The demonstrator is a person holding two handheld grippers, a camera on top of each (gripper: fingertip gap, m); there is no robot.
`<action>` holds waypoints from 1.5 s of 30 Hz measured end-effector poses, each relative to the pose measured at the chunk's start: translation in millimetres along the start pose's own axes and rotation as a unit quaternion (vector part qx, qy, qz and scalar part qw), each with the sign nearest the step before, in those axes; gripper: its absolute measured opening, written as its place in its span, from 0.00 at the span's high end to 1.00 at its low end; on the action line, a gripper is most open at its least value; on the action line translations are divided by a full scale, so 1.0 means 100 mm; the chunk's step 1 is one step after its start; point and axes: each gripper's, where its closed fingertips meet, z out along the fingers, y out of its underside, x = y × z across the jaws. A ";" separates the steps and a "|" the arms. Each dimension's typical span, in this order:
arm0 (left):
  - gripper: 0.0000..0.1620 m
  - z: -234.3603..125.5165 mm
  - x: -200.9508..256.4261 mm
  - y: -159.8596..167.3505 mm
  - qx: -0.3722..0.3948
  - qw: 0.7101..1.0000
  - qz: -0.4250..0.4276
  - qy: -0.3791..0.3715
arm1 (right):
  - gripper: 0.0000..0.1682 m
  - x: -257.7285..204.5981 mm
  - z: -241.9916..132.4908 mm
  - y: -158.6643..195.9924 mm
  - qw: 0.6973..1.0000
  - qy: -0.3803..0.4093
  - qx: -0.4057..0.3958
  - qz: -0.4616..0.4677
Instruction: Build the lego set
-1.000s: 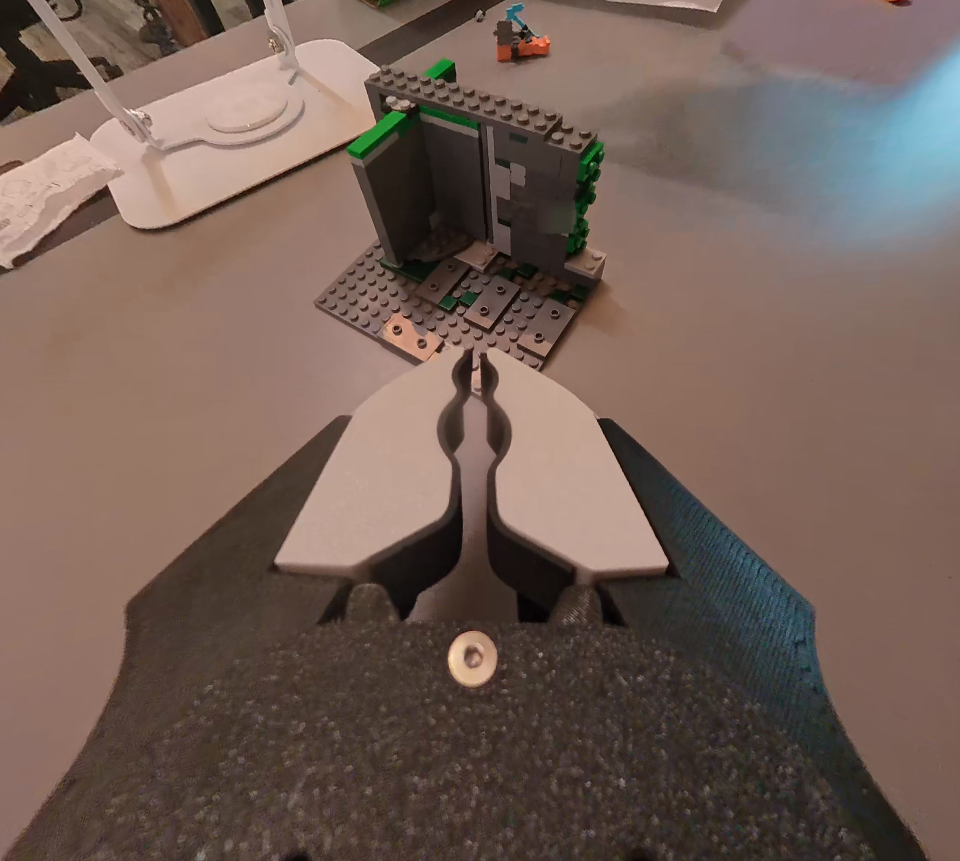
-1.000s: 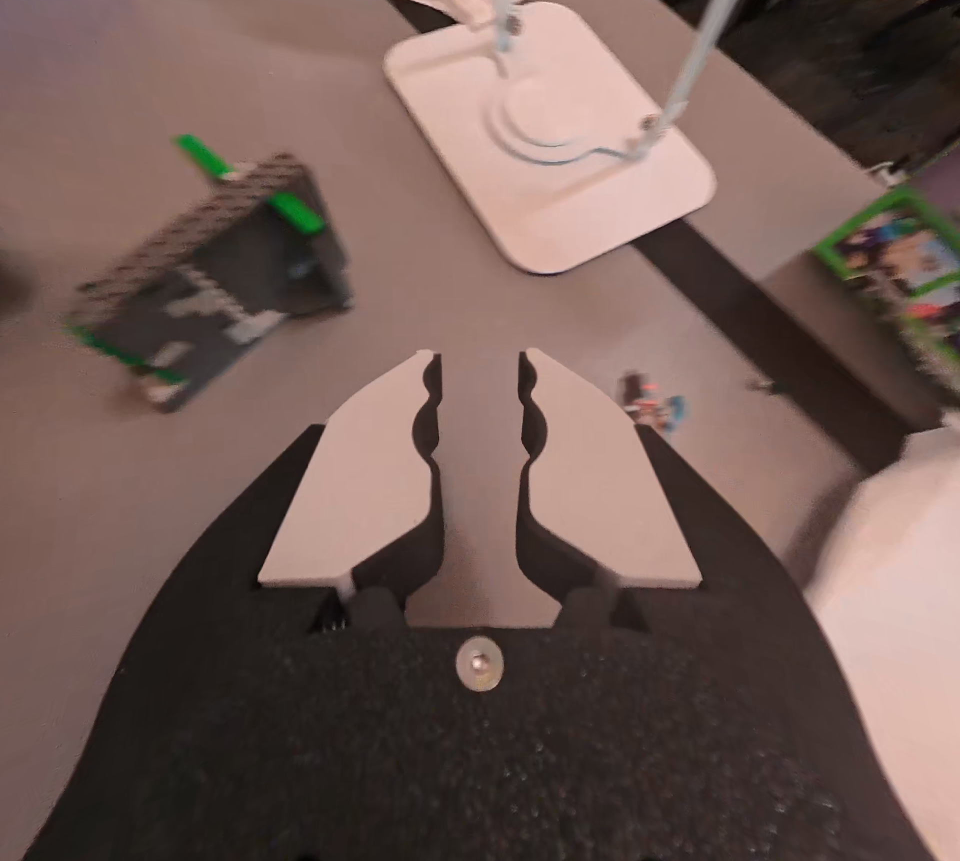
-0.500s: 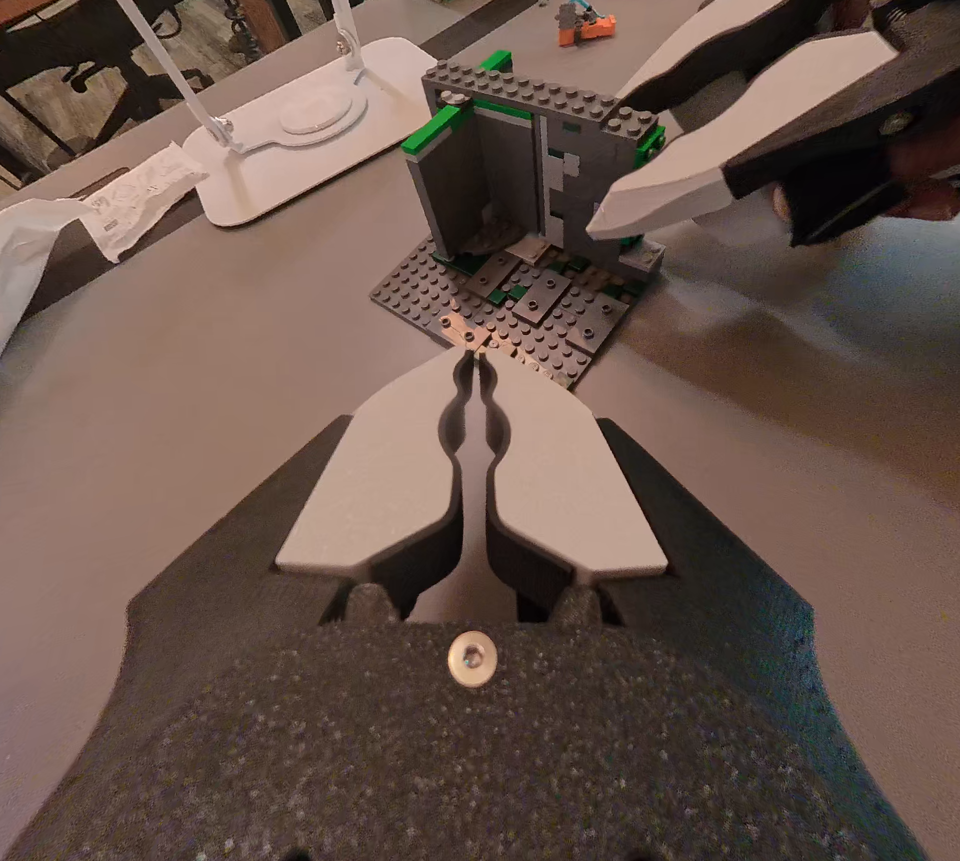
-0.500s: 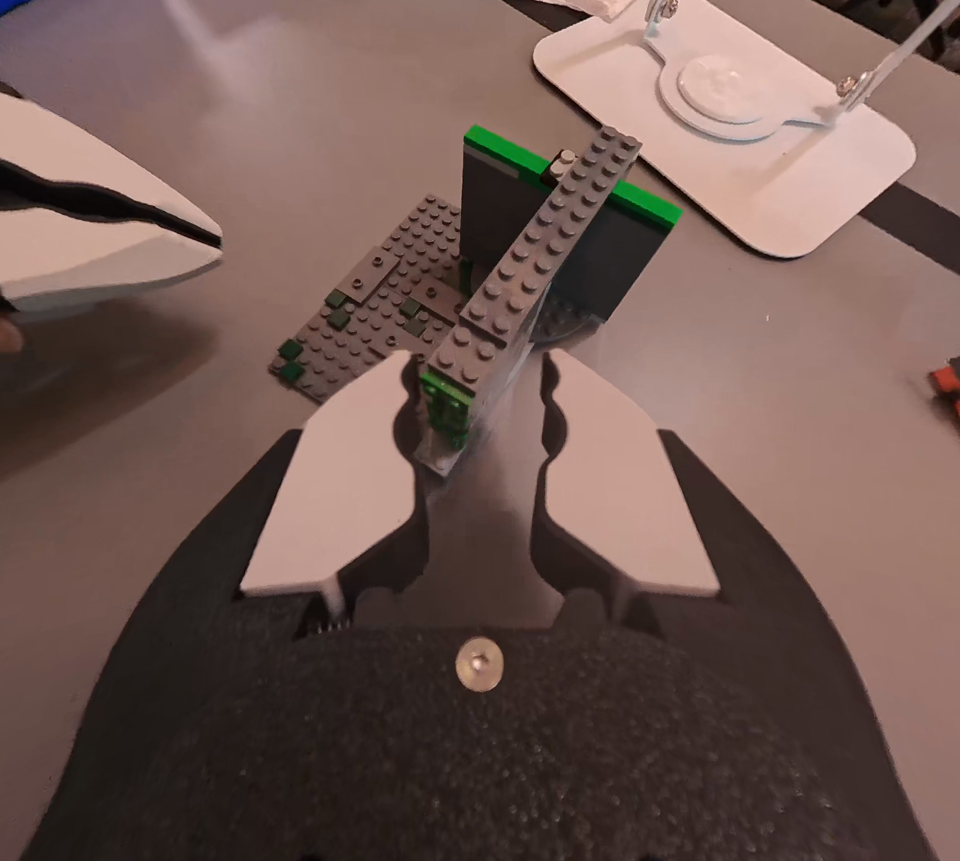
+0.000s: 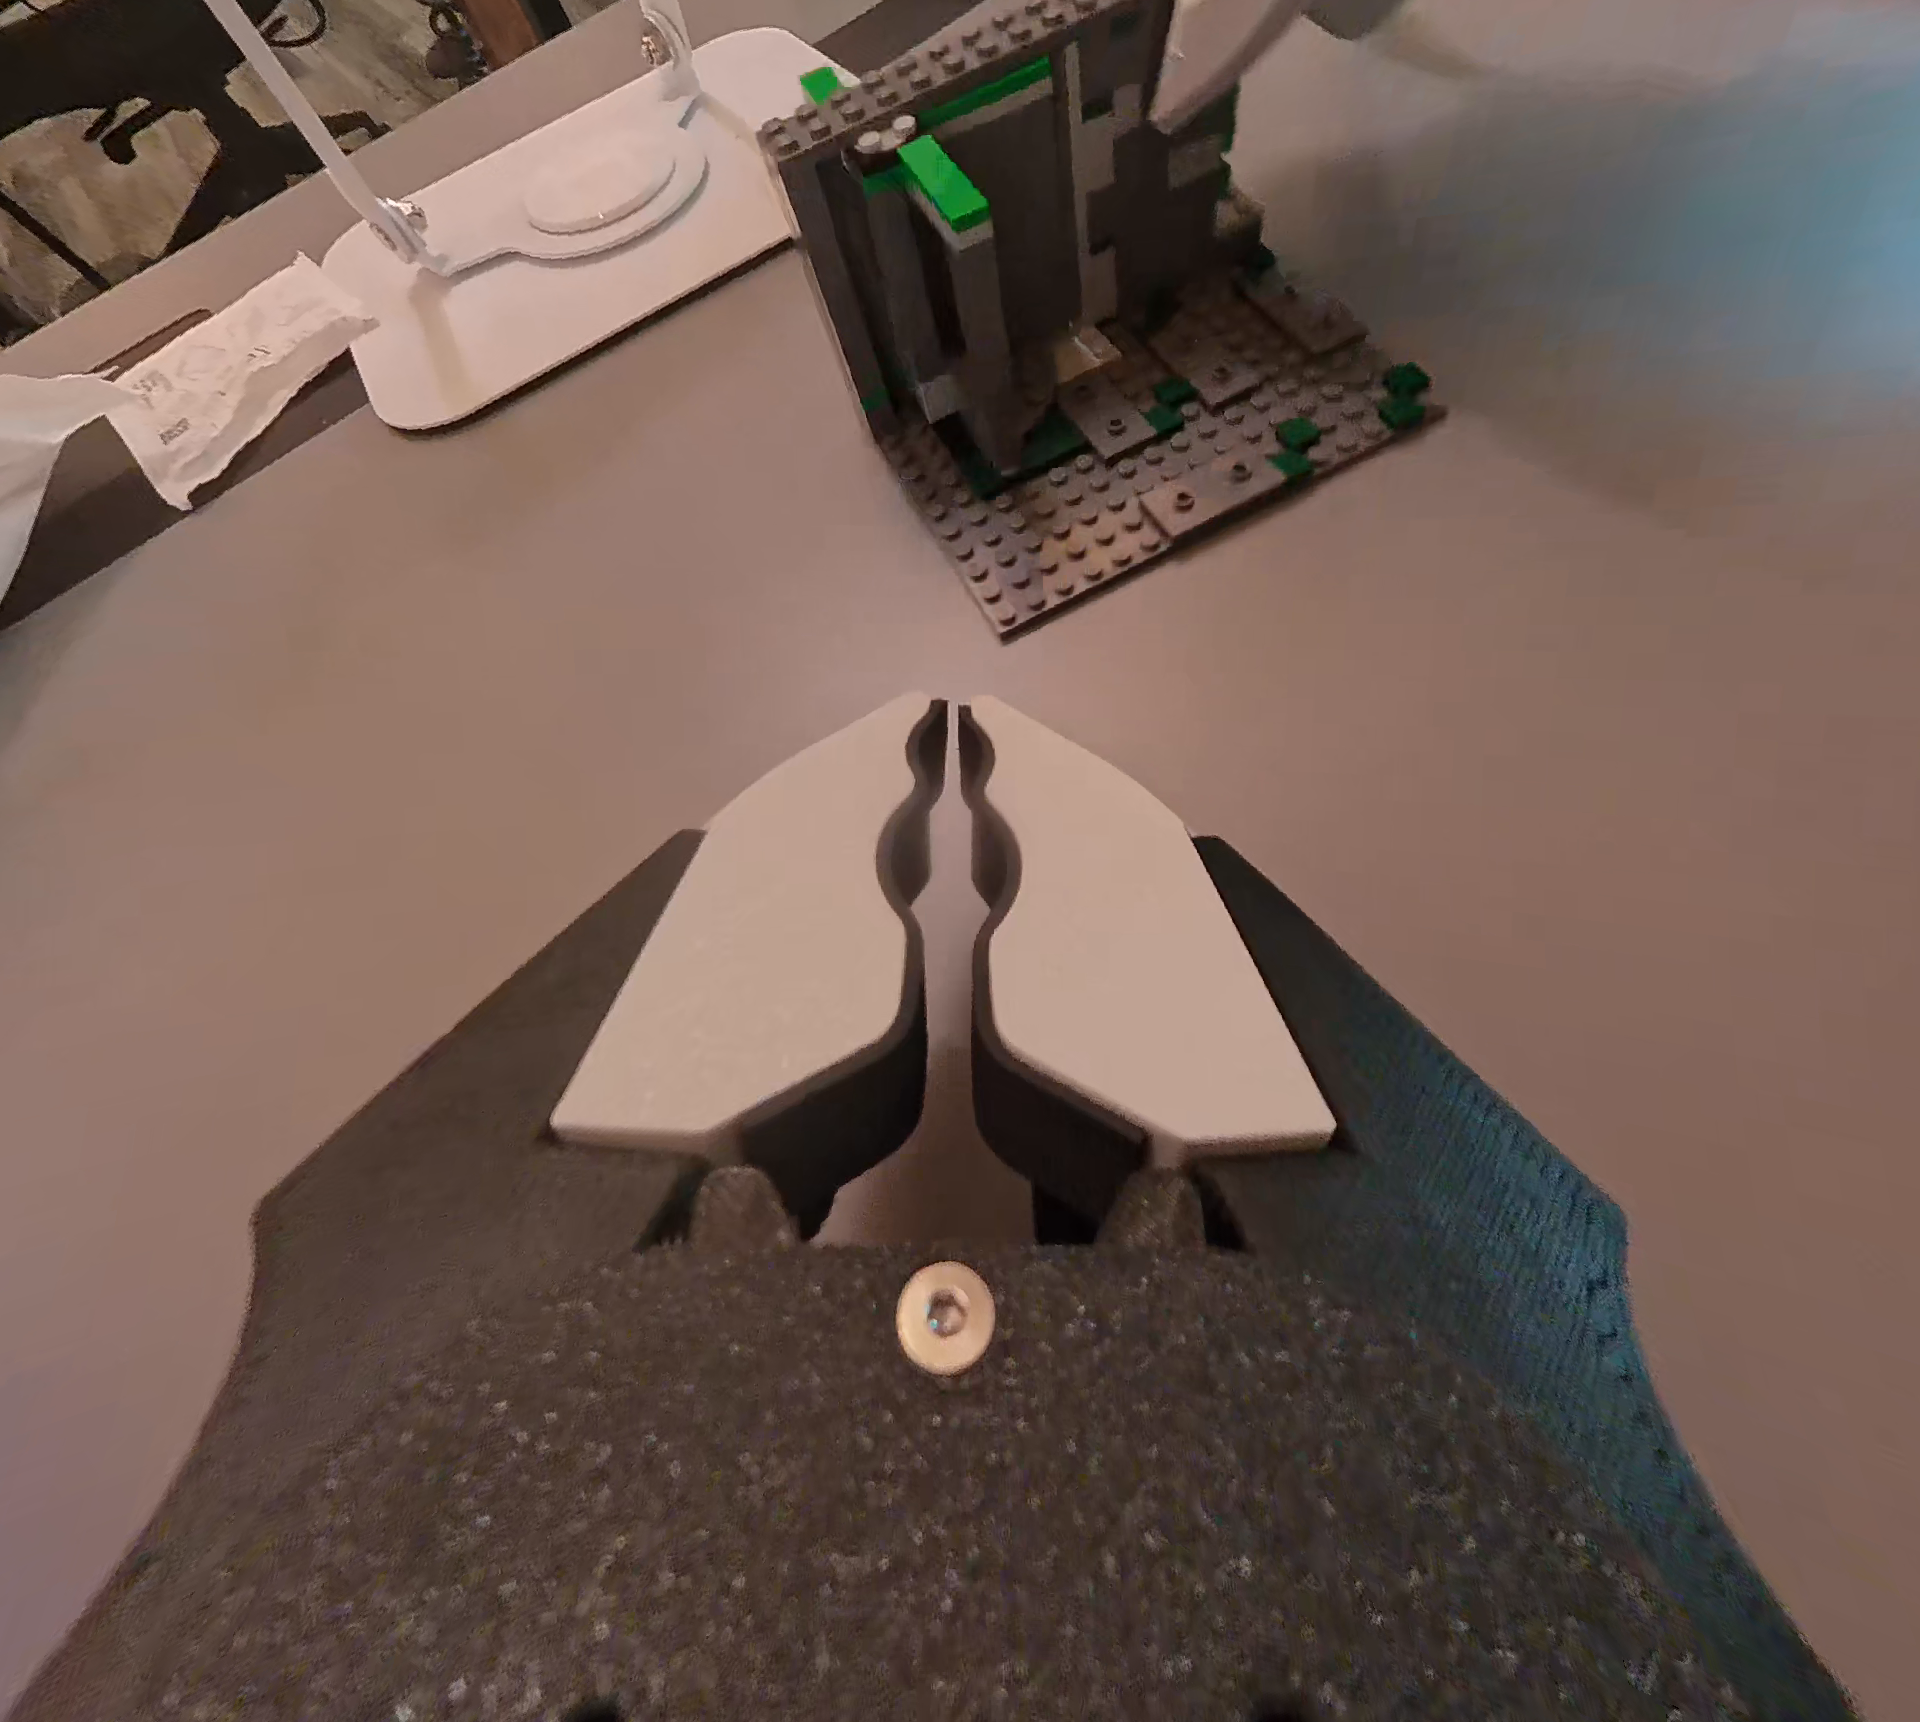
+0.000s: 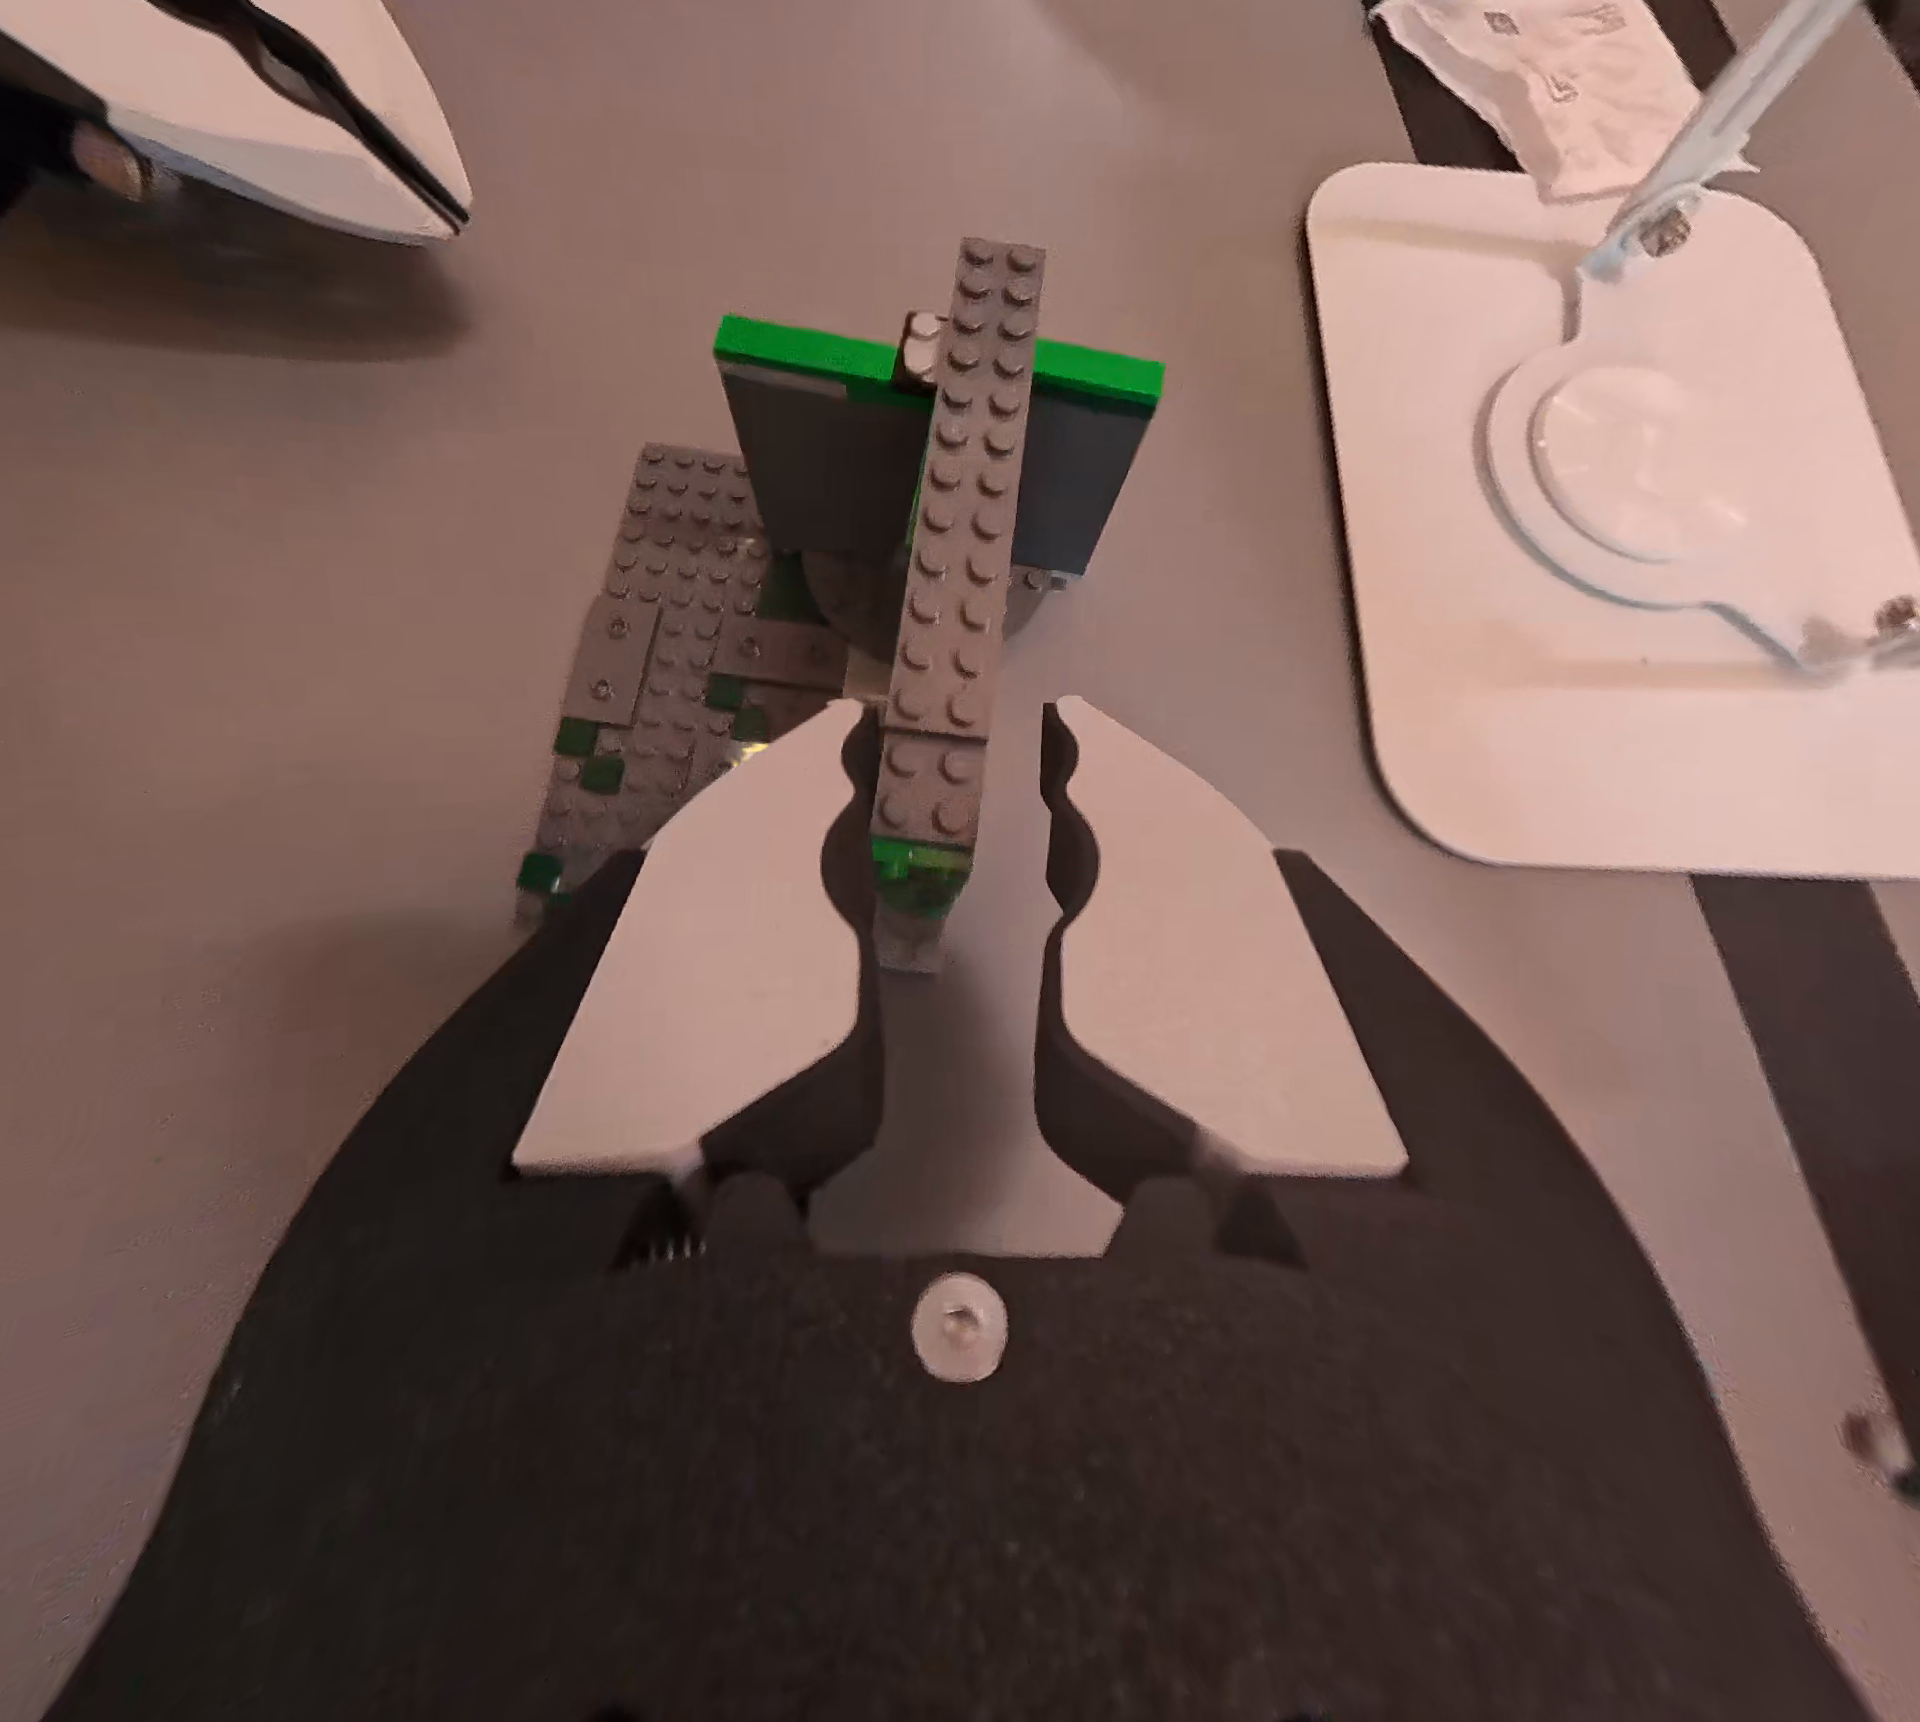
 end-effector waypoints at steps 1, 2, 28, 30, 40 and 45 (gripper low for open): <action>0.99 0.01 0.00 0.01 0.000 1.000 0.001 0.001 | 0.83 0.03 0.02 -0.02 1.000 -0.014 -0.001 -0.009; 0.99 0.01 0.00 0.01 0.001 1.000 0.000 0.003 | 0.85 0.06 0.05 -0.03 0.999 -0.027 -0.004 -0.021; 0.99 0.03 0.00 -0.02 0.017 1.000 0.001 0.009 | 0.90 0.27 0.60 -0.47 0.995 -0.081 0.005 -0.066; 1.00 0.02 -0.01 -0.02 0.018 1.000 0.000 0.006 | 0.89 0.30 0.70 -0.56 0.994 -0.080 0.005 -0.069; 0.99 -0.01 -0.08 -0.04 0.025 1.000 -0.007 -0.003 | 0.89 0.53 1.25 -1.00 0.993 -0.087 -0.002 -0.081; 0.99 -0.03 -0.08 -0.08 0.032 0.999 -0.005 -0.003 | 0.89 0.69 1.29 -1.02 0.994 -0.077 -0.013 -0.076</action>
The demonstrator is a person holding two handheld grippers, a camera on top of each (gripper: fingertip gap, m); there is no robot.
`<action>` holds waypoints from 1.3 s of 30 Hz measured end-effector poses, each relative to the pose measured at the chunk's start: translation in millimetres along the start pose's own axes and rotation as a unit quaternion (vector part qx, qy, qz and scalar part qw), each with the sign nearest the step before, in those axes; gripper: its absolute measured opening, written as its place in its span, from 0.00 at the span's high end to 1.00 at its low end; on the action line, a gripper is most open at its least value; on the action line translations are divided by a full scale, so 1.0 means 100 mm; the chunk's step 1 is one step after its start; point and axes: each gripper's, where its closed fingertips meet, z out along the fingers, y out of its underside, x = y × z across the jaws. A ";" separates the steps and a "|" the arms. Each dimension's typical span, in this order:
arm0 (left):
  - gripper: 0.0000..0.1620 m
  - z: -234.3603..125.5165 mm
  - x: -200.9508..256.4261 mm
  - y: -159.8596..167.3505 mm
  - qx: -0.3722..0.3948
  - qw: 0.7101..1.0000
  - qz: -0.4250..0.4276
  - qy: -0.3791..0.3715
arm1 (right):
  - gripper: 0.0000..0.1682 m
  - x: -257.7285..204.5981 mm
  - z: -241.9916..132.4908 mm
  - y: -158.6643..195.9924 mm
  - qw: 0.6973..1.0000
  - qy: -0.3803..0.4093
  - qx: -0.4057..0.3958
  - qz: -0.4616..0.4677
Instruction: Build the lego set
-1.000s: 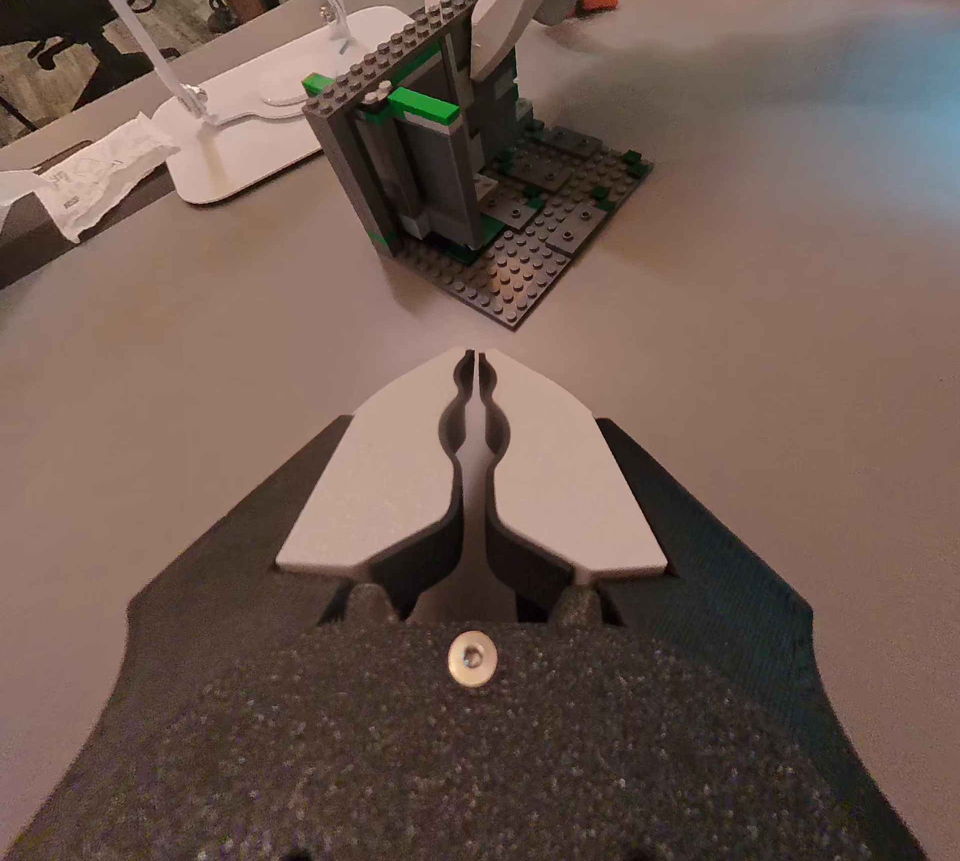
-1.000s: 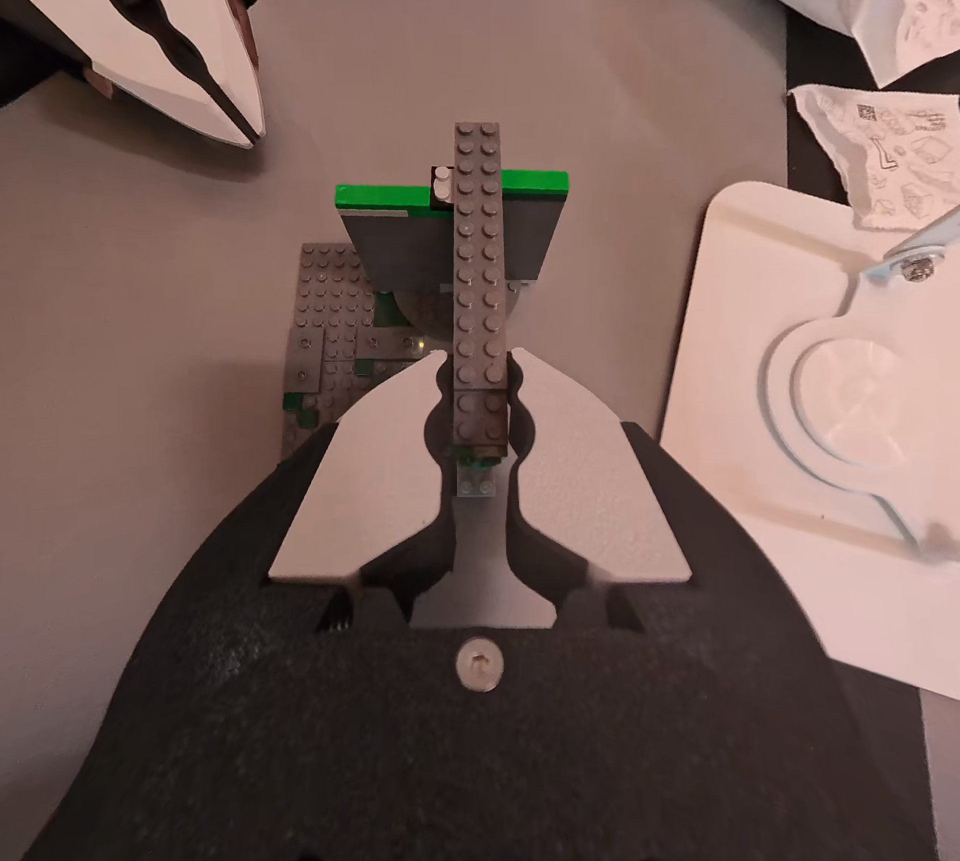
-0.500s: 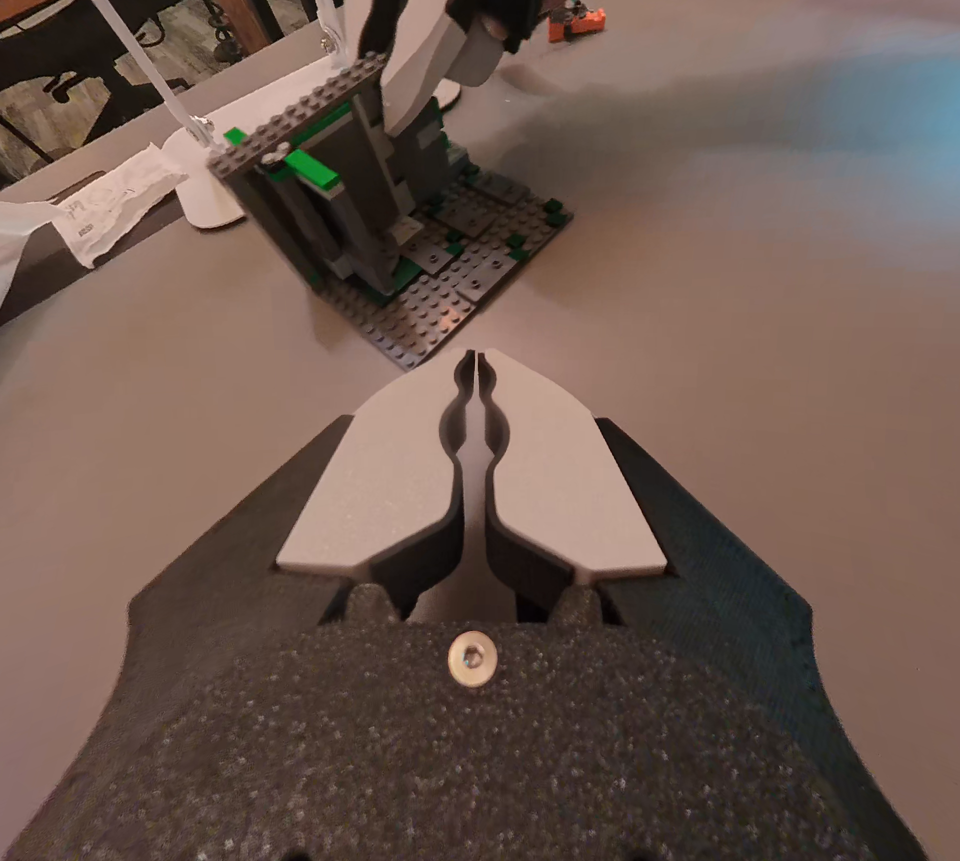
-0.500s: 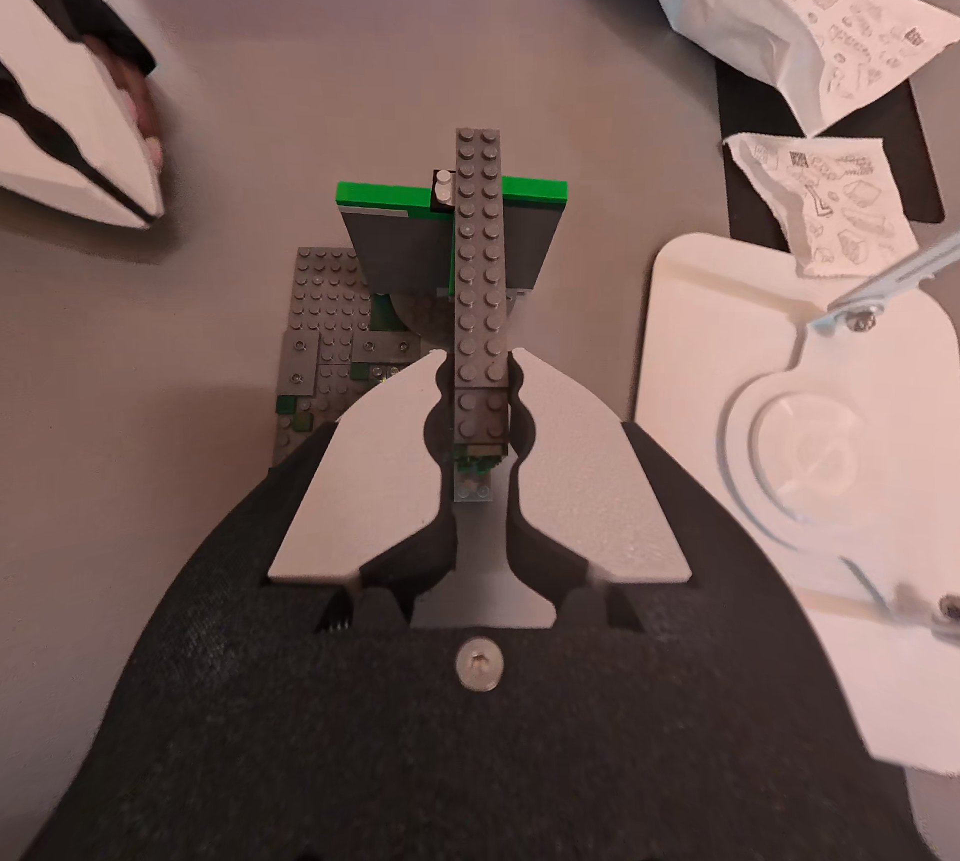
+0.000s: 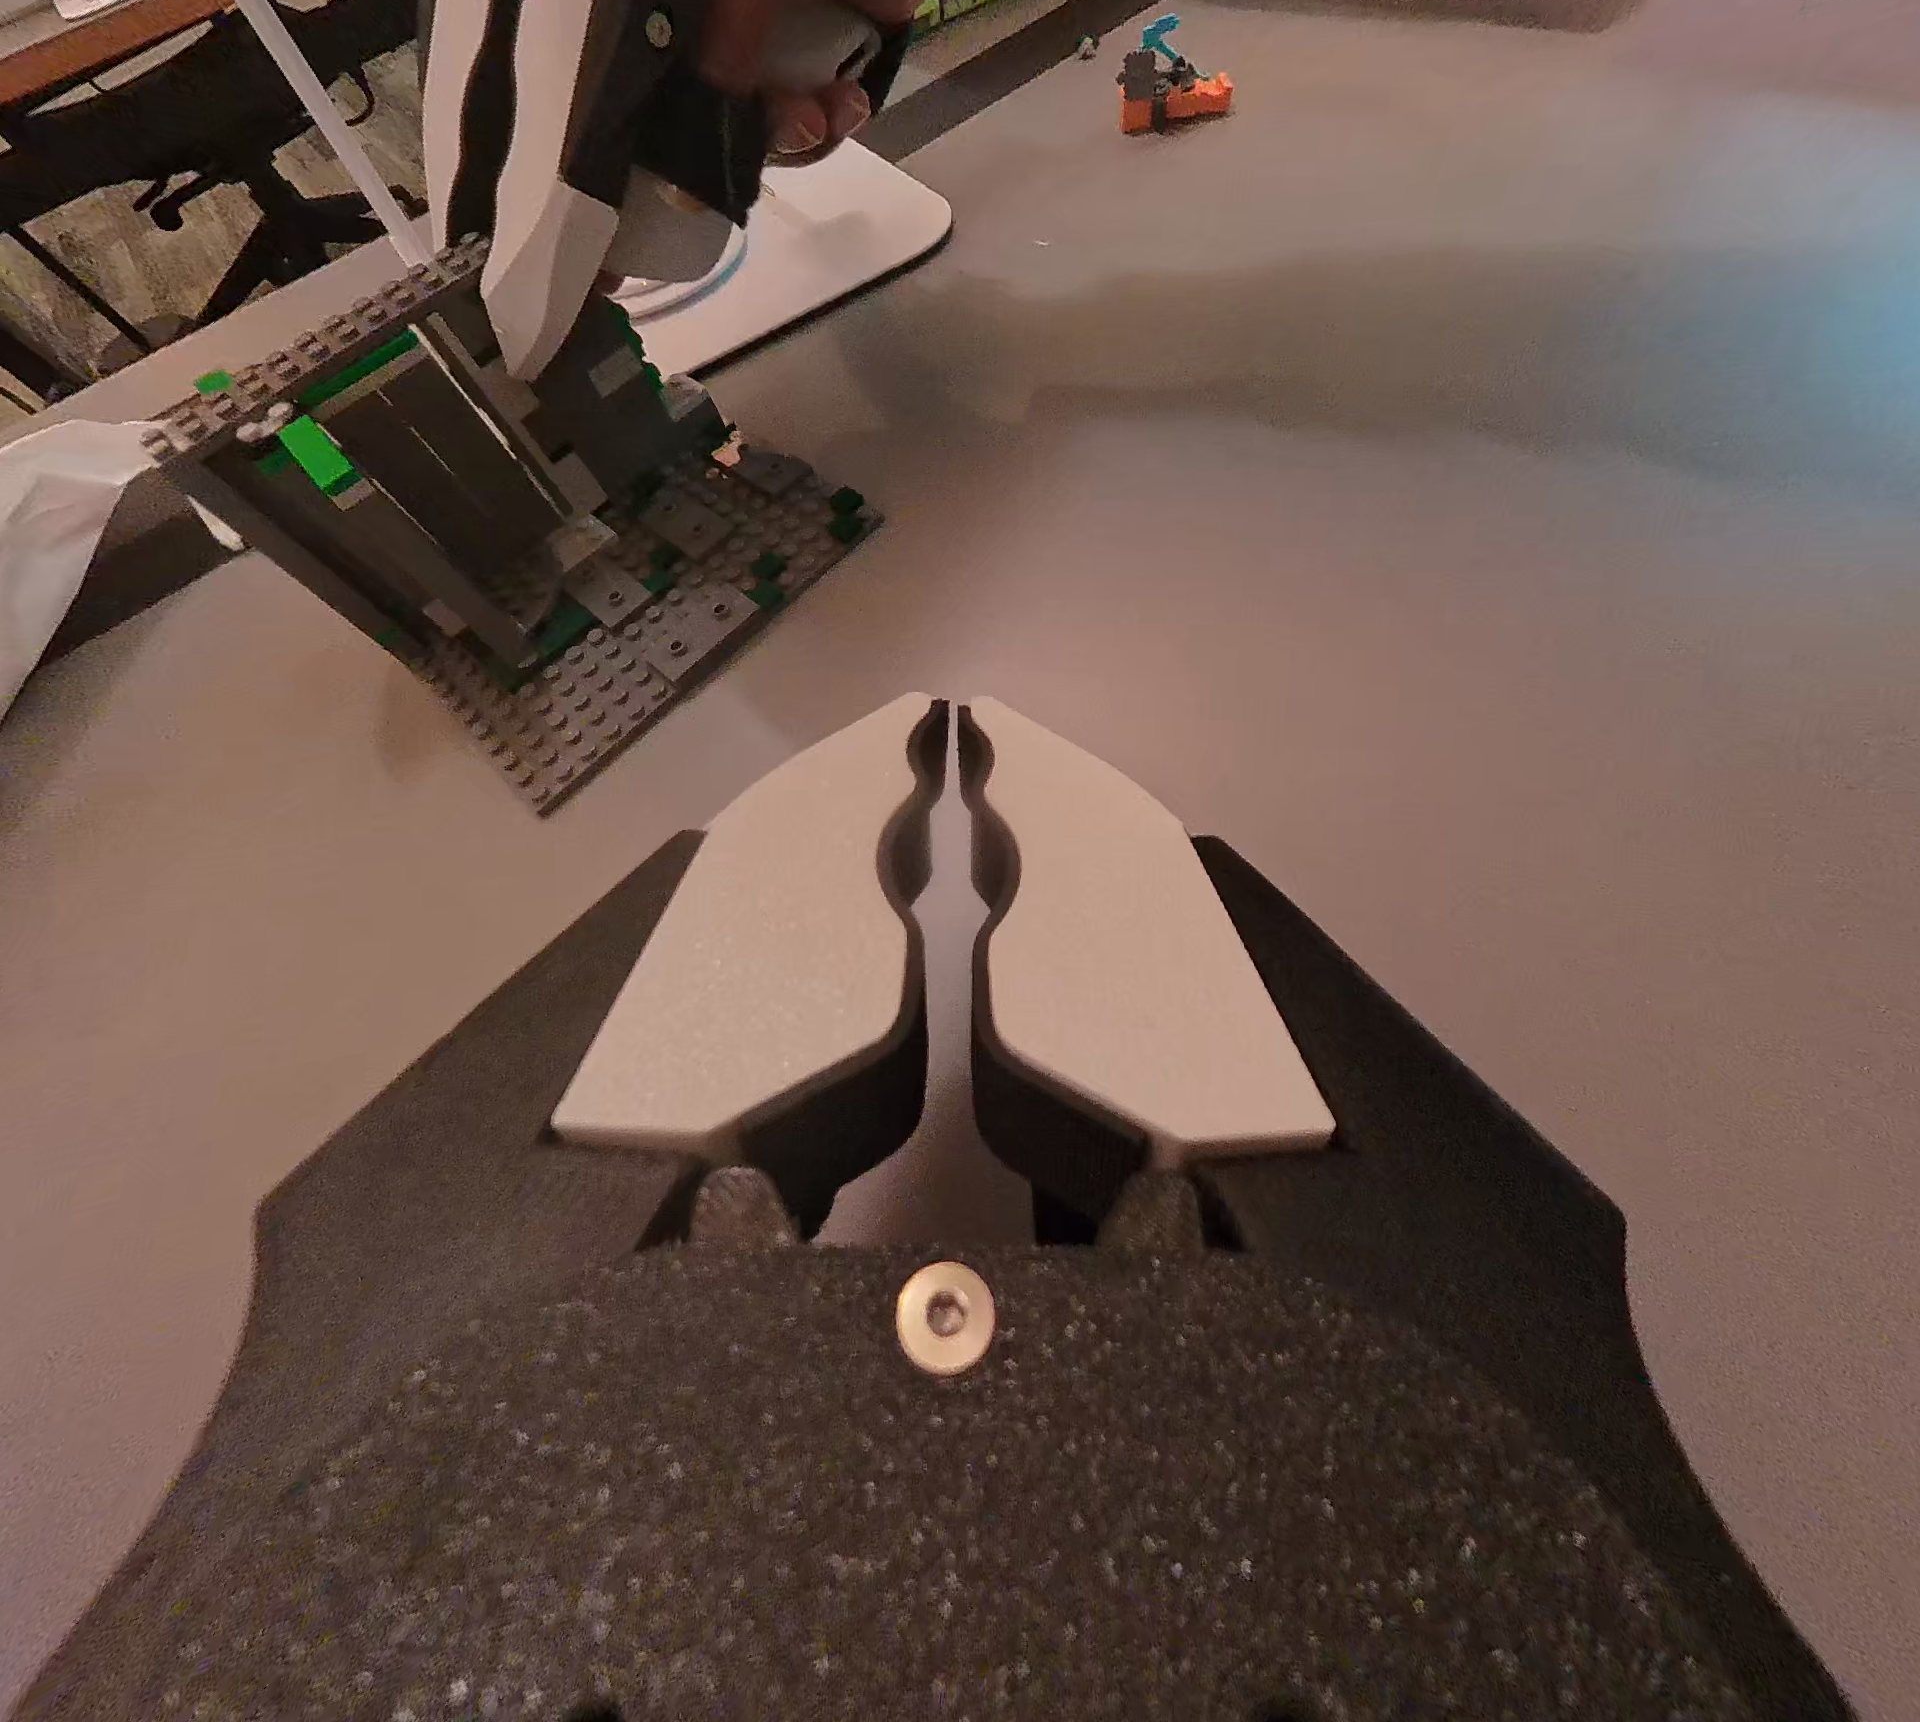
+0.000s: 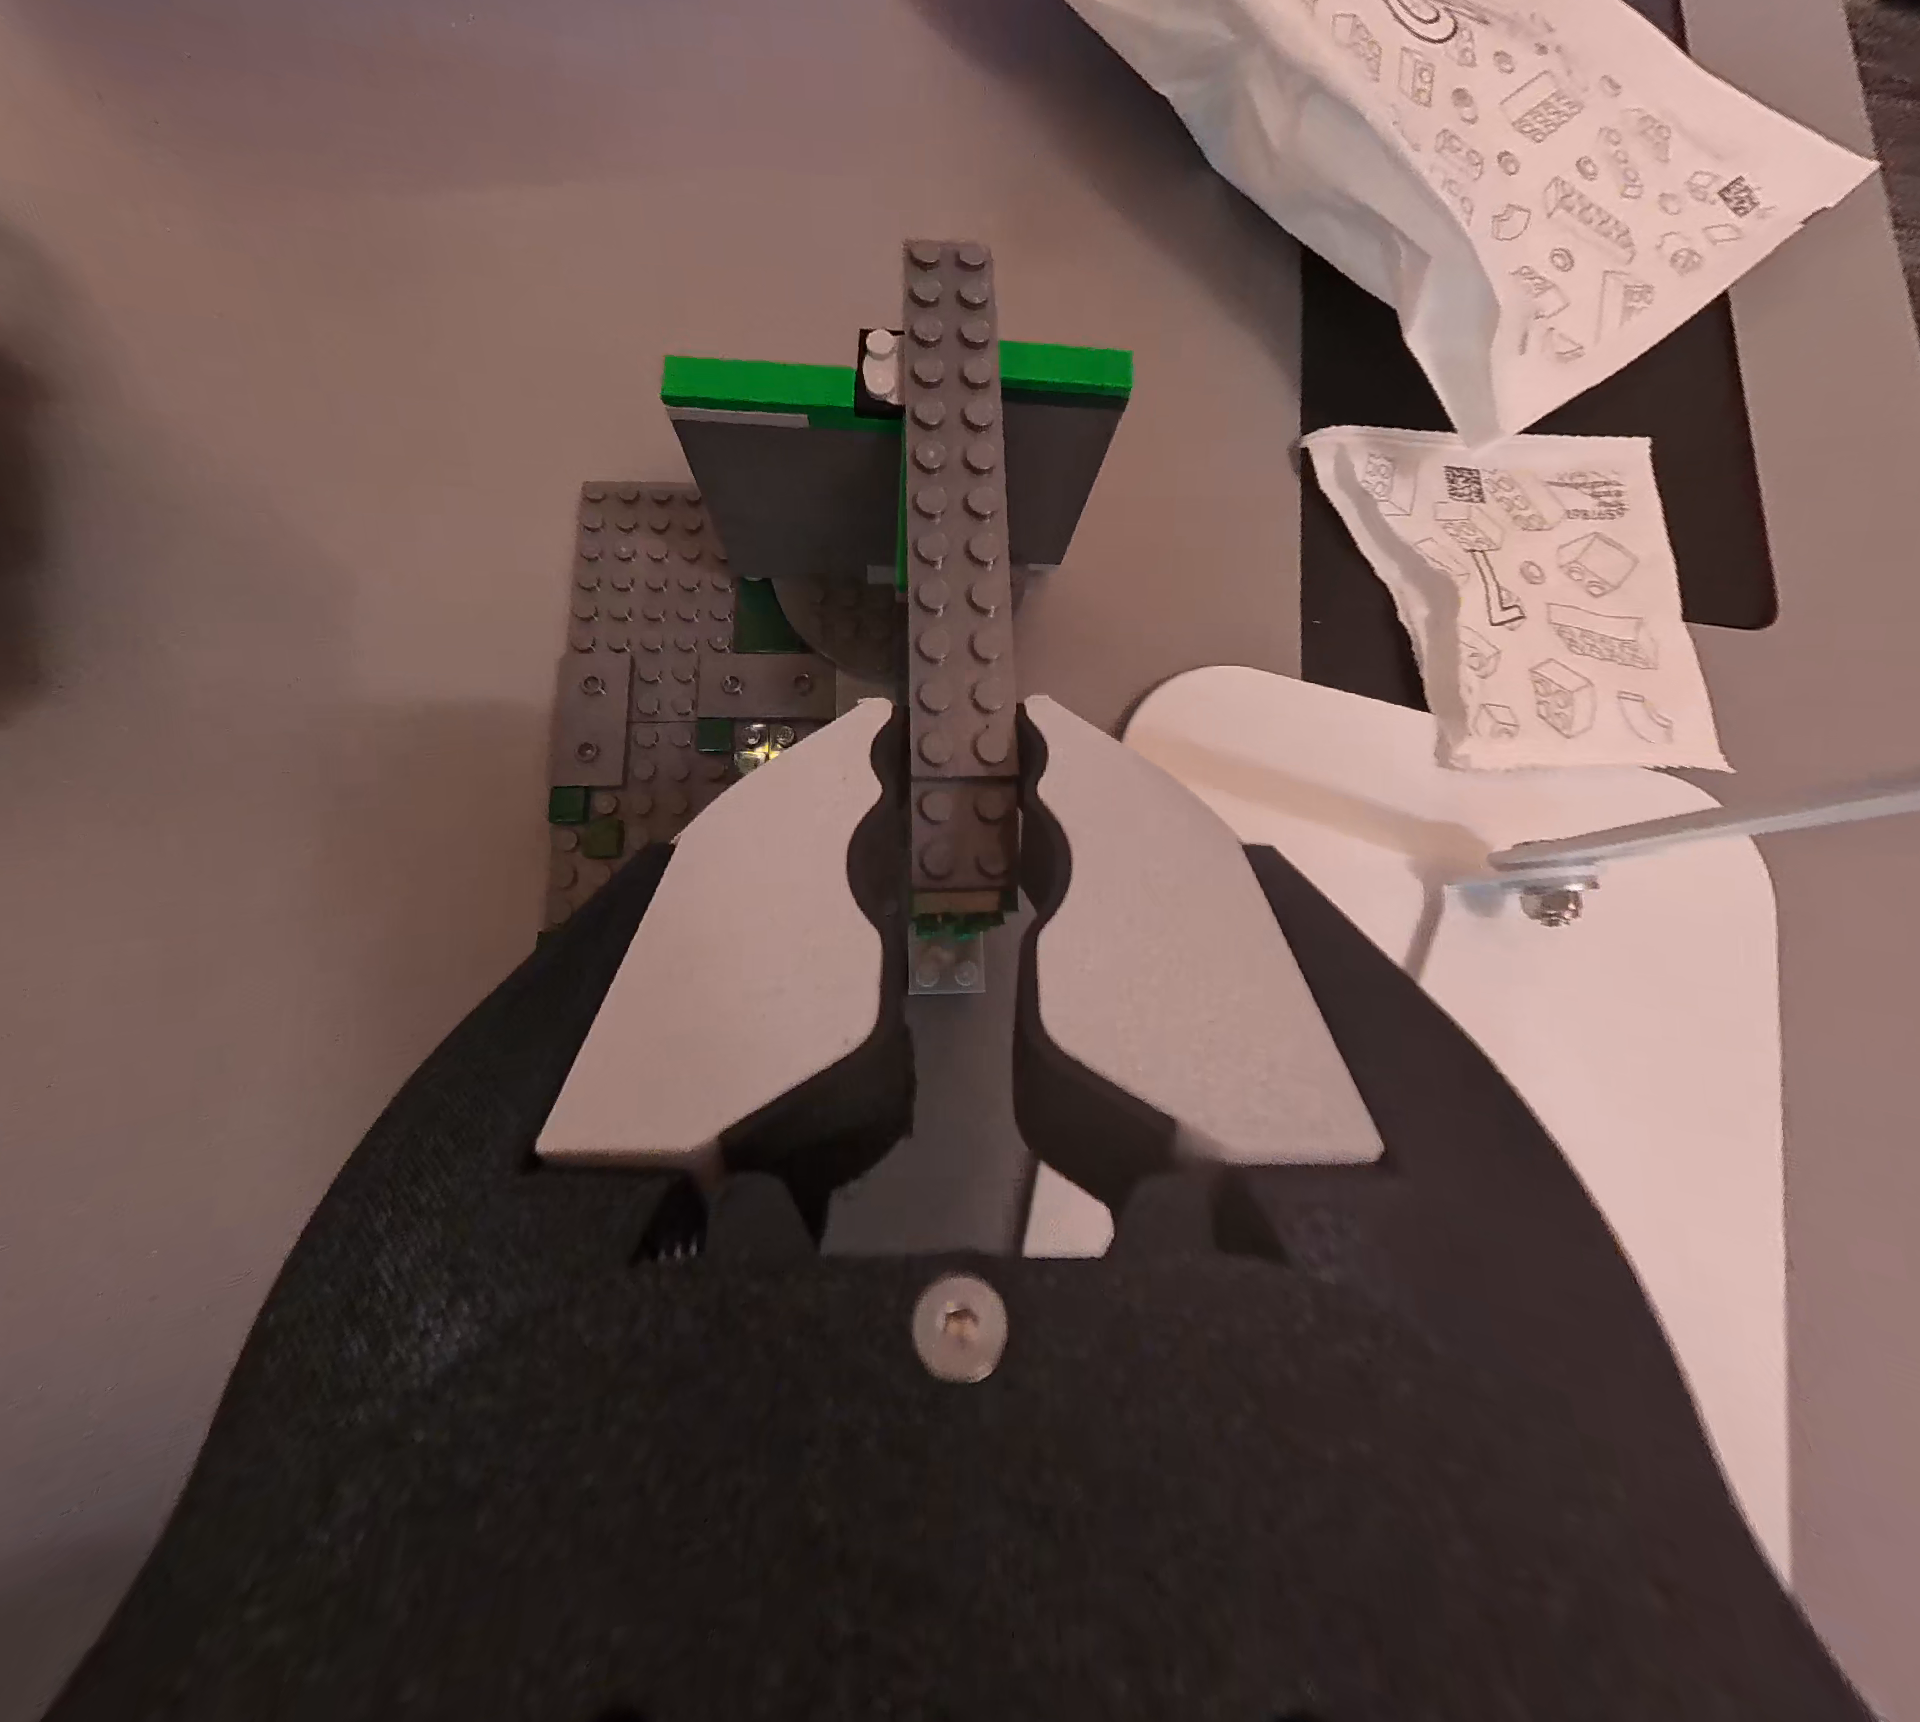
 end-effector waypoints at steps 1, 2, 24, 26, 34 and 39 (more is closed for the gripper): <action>0.99 0.00 0.00 0.00 0.001 1.000 0.000 0.001 | 0.89 0.02 0.00 0.01 1.000 0.000 0.000 0.001; 0.99 0.00 0.00 -0.01 0.001 1.000 0.000 0.001 | 0.89 0.03 0.00 0.01 1.000 0.001 0.000 0.002; 1.00 -0.03 -0.06 -0.04 0.005 0.999 -0.032 -0.013 | 0.92 -1.43 -1.34 -0.01 0.906 0.227 0.256 0.251; 1.00 -0.04 -0.05 -0.05 0.008 0.999 -0.030 -0.014 | 0.99 -1.60 -1.34 0.13 0.890 0.263 0.254 0.271; 1.00 -0.07 -0.14 -0.06 0.010 0.999 -0.017 -0.043 | 1.00 -1.75 -1.32 0.21 0.891 0.296 0.264 0.222; 0.96 -0.30 -0.33 -0.34 0.056 0.995 -0.031 -0.073 | 1.00 -1.78 -1.27 0.30 0.895 0.315 0.247 0.195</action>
